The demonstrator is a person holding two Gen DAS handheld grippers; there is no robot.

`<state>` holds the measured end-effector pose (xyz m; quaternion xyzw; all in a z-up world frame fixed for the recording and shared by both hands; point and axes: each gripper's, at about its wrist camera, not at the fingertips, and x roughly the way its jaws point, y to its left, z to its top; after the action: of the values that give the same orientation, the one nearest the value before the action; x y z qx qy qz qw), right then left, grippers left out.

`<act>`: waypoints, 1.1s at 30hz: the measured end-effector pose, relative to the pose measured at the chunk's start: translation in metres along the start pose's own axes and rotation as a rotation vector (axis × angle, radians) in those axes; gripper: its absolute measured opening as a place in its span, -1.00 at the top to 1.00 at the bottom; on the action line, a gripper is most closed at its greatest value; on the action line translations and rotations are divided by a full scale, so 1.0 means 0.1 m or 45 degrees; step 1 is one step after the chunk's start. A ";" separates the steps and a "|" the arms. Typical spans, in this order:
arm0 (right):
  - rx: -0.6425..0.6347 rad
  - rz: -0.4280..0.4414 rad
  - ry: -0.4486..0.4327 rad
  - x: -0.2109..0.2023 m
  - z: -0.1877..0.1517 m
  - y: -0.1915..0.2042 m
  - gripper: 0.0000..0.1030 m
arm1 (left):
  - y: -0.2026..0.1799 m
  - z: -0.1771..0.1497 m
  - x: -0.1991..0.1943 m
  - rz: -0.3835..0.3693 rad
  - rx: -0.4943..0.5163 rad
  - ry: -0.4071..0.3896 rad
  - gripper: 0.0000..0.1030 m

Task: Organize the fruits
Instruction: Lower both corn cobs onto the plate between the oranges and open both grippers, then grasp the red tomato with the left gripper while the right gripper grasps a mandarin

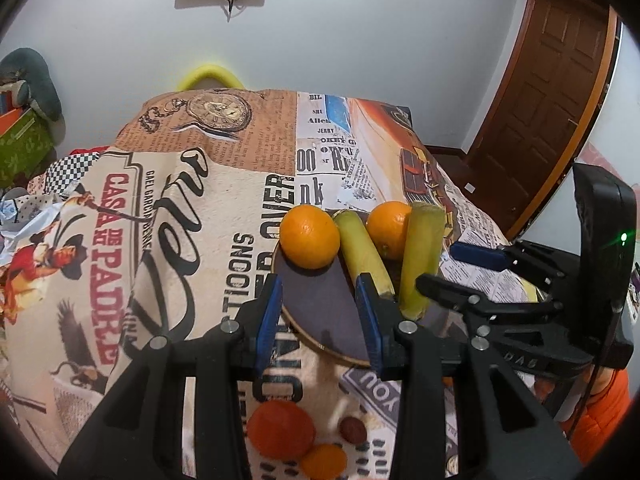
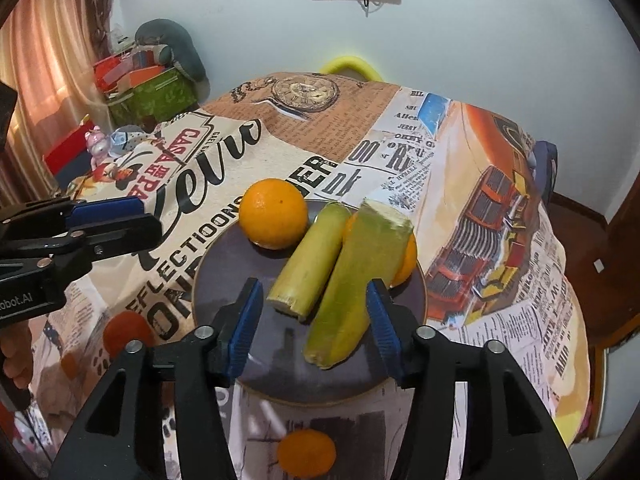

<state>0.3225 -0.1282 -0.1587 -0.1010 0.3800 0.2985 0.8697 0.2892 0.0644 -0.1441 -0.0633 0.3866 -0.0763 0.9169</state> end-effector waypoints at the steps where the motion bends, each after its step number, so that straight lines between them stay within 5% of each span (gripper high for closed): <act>1: 0.005 -0.002 -0.005 -0.03 -0.01 0.00 0.00 | 0.00 -0.02 -0.04 0.005 0.004 -0.001 0.27; 16: 0.132 -0.082 -0.008 -0.56 -0.41 -0.22 -0.06 | 0.00 -0.39 -0.50 0.059 0.008 0.004 0.11; 21: 0.183 -0.111 -0.001 -0.61 -0.51 -0.31 -0.16 | 0.01 -0.50 -0.58 0.075 0.007 -0.003 -0.15; 33: 0.183 -0.035 0.127 -0.30 -0.79 -0.13 -0.17 | 0.15 -0.85 -0.18 0.054 -0.068 0.162 -0.15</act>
<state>0.2666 -0.1837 -0.1923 -0.0582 0.4419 0.2530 0.8587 0.2174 0.0777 -0.1935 -0.0744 0.4471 -0.0502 0.8900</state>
